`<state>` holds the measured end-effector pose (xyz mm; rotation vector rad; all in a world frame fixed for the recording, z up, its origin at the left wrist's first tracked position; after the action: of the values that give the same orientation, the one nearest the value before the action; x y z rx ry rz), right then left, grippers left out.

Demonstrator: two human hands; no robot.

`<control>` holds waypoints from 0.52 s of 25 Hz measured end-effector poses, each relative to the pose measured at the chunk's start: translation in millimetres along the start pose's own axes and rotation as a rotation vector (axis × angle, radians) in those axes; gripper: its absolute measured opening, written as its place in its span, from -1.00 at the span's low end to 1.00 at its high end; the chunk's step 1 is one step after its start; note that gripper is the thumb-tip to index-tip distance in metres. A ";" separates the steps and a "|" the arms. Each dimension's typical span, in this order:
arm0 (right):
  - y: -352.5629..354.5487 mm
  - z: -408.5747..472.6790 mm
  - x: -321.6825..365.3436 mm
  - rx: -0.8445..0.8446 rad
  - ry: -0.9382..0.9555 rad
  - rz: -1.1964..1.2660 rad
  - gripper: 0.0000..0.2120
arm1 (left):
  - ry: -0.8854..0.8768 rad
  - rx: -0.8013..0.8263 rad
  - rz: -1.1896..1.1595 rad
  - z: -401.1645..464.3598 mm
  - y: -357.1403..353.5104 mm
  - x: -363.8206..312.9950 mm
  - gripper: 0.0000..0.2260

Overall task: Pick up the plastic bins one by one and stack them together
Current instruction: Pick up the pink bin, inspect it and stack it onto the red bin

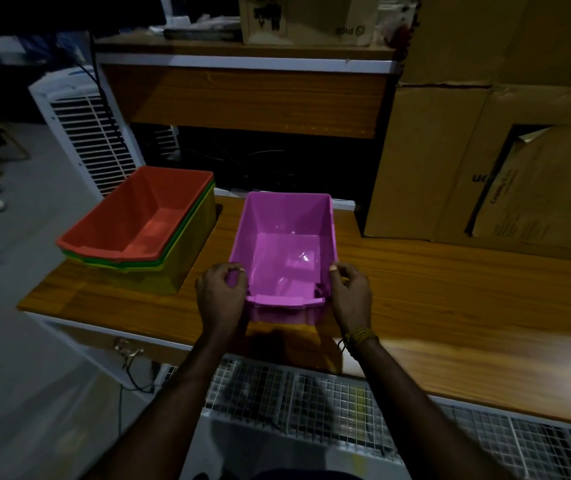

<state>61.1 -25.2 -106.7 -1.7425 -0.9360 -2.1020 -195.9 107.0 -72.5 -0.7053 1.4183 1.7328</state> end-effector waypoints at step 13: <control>-27.4 -20.3 35.6 -0.173 -0.094 -0.076 -0.72 | -0.138 0.233 0.193 52.3 -15.3 -2.5 -0.69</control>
<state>20.7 -9.8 -83.0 -1.9342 -0.8811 -2.2248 -178.9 158.5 -67.0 -0.3263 1.5996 1.6879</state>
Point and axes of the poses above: each hand's wrist, its own z-axis towards the middle knuckle, its own y-axis out of the back of the hand, x = y × z, the point moved 10 cm from there along z, towards the middle knuckle, and after that the axes turned 1 degree about -z, right-handed, at the moved point
